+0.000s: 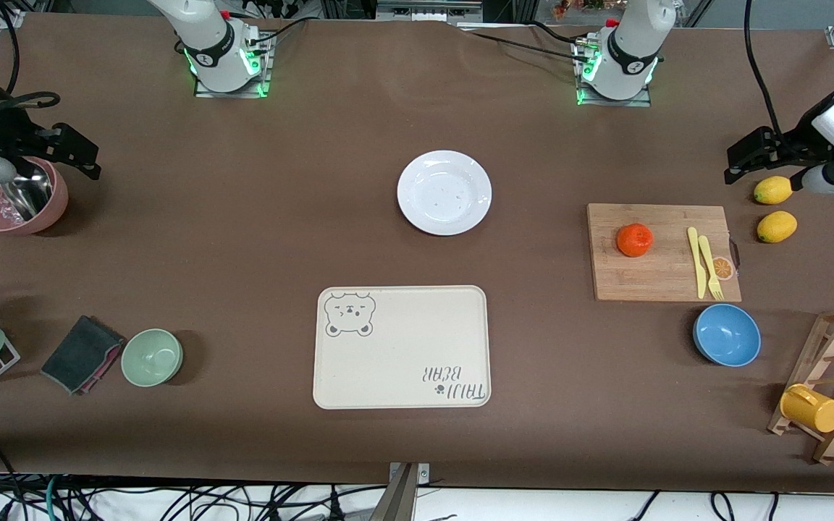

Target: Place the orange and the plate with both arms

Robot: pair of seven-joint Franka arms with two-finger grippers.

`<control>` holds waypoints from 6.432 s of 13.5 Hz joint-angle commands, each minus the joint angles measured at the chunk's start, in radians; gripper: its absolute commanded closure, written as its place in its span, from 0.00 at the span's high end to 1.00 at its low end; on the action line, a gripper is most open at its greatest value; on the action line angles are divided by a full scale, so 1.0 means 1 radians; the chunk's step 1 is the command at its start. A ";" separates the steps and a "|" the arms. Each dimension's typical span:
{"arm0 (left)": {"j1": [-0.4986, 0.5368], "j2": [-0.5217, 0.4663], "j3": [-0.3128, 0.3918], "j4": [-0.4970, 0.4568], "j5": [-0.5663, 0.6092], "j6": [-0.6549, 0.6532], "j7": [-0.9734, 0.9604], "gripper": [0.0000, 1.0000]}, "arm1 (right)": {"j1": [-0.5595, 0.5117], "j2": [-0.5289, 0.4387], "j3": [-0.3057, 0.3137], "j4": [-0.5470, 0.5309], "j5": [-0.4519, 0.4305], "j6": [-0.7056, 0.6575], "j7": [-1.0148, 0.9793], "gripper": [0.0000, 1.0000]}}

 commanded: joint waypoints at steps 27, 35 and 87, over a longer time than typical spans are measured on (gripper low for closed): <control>0.014 -0.010 0.003 0.017 0.010 -0.110 -0.131 1.00 | 0.000 -0.006 0.000 0.013 0.041 -0.043 0.004 1.00; 0.016 -0.010 0.003 0.017 0.010 -0.112 -0.131 1.00 | 0.000 -0.006 0.000 0.012 0.041 -0.042 0.004 1.00; 0.075 0.102 0.003 -0.371 0.021 0.248 -0.111 1.00 | 0.060 -0.035 0.101 0.039 0.026 -0.102 0.007 1.00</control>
